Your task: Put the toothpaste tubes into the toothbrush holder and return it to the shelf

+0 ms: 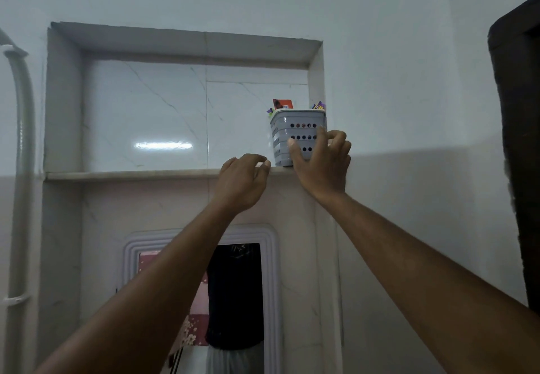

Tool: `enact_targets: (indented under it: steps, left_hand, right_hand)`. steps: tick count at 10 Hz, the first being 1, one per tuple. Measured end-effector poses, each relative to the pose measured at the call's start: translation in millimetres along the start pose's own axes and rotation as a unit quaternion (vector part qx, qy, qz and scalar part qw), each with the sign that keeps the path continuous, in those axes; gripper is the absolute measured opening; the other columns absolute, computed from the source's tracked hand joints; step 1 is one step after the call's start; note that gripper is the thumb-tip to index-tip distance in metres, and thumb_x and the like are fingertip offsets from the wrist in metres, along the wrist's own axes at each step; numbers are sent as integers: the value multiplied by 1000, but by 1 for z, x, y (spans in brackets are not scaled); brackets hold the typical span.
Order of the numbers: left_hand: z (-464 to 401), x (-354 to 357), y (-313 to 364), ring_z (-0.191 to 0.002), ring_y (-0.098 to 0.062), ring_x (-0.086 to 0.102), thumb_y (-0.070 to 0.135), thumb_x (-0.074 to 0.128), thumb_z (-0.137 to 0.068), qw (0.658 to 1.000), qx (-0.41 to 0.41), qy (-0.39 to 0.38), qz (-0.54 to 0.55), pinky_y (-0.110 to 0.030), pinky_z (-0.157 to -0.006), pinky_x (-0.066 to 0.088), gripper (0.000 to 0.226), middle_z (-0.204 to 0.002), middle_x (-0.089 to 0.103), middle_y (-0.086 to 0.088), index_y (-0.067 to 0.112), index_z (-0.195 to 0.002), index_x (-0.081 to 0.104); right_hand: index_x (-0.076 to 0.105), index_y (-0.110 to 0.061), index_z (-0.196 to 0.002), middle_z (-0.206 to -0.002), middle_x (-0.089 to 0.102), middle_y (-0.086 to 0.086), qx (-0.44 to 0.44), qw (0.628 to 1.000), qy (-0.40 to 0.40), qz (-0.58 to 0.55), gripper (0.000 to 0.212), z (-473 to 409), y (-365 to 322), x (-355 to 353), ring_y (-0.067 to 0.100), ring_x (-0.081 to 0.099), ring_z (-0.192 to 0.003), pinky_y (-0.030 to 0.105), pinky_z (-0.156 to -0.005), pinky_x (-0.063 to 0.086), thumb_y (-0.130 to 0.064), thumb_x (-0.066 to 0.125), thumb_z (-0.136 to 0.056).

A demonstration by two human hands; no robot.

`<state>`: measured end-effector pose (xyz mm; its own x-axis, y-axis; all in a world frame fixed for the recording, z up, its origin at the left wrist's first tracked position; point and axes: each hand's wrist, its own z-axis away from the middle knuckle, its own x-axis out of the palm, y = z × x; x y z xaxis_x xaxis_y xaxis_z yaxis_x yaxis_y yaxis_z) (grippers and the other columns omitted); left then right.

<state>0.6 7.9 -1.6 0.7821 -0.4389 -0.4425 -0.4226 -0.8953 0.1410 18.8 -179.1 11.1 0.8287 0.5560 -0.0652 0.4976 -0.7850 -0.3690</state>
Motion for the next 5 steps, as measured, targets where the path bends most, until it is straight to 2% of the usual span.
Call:
enact_targets:
  steps: [1,2,3,5]
  left_hand:
    - [11,-8,8,-130,-20,67,52,48,-110,996,-17,22,80,-44,-114,51,46,-147,68,4,25,-143,65]
    - [24,-16,13,-136,-18,64,51,49,-110,995,5,39,89,-42,-113,52,46,-149,67,5,26,-146,63]
    - [38,-28,15,-139,-19,61,47,49,-111,995,6,52,85,-47,-116,49,45,-150,66,4,24,-147,61]
    - [70,-52,21,-145,-21,56,42,52,-111,995,16,68,69,-50,-121,45,46,-155,62,1,22,-153,57]
  right_hand:
    - [63,-12,-153,-147,57,10,2,997,11,-82,64,4,-2,-12,31,55,-136,49,-111,51,-56,67,-107]
    - [69,-13,-148,-142,68,8,13,988,16,-151,56,7,-12,-25,27,64,-130,49,-106,58,-52,68,-108]
    - [73,-15,-141,-134,74,5,8,983,4,-181,48,17,-21,-38,24,70,-122,48,-101,61,-50,69,-109]
    - [76,-16,-139,-127,81,3,-24,974,5,-226,44,43,-28,-59,20,75,-118,43,-98,63,-47,71,-108]
